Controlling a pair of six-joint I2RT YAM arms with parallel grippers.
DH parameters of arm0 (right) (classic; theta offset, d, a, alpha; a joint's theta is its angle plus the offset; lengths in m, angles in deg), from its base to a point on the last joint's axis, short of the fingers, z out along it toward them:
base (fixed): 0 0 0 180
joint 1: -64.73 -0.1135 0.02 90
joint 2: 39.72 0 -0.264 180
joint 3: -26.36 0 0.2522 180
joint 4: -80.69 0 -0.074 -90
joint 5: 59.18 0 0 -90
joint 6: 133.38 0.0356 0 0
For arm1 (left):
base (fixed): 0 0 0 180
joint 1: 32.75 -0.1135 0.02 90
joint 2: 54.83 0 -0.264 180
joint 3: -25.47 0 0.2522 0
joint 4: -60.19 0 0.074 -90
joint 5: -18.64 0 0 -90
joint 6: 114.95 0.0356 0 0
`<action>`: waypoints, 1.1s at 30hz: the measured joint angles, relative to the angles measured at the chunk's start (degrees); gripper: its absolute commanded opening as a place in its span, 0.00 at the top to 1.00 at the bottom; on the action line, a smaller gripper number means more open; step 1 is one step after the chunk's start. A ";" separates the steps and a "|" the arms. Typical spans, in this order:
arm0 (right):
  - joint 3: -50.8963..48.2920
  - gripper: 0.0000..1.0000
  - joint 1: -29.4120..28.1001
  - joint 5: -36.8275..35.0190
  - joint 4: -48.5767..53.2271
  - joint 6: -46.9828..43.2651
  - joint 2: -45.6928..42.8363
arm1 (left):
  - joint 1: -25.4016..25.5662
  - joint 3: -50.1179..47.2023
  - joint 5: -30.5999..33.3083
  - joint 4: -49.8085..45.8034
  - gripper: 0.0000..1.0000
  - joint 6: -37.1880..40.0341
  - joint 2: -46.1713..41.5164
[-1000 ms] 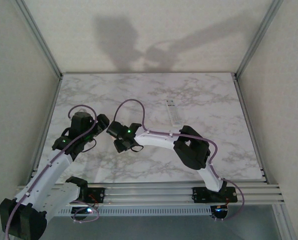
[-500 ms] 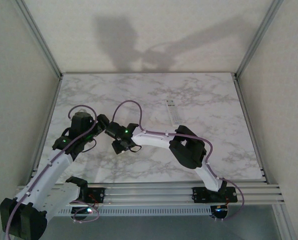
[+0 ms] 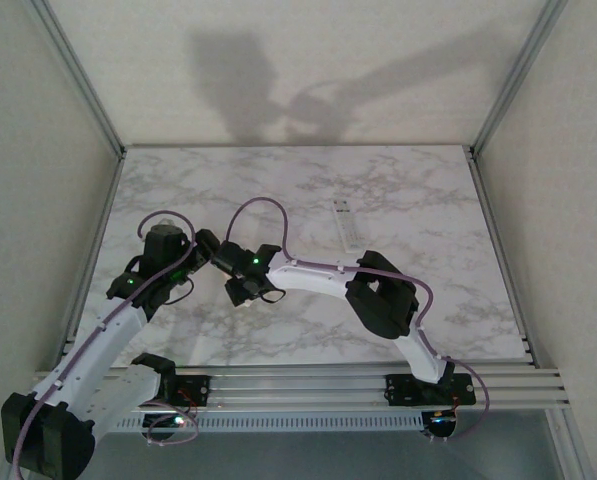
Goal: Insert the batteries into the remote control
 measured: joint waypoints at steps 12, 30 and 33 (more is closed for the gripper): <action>-1.84 0.18 -1.38 -0.22 -0.83 -6.14 -0.26 | 0.00 -0.74 -0.79 -0.02 0.07 0.20 0.00; 1.42 0.35 -2.58 -3.76 1.90 -13.44 3.28 | -2.32 -0.74 -0.66 -1.09 0.07 0.46 -1.22; 1.55 0.37 -2.60 -3.82 2.08 -13.57 3.45 | -3.43 -0.76 -1.44 -1.29 0.07 0.79 -1.22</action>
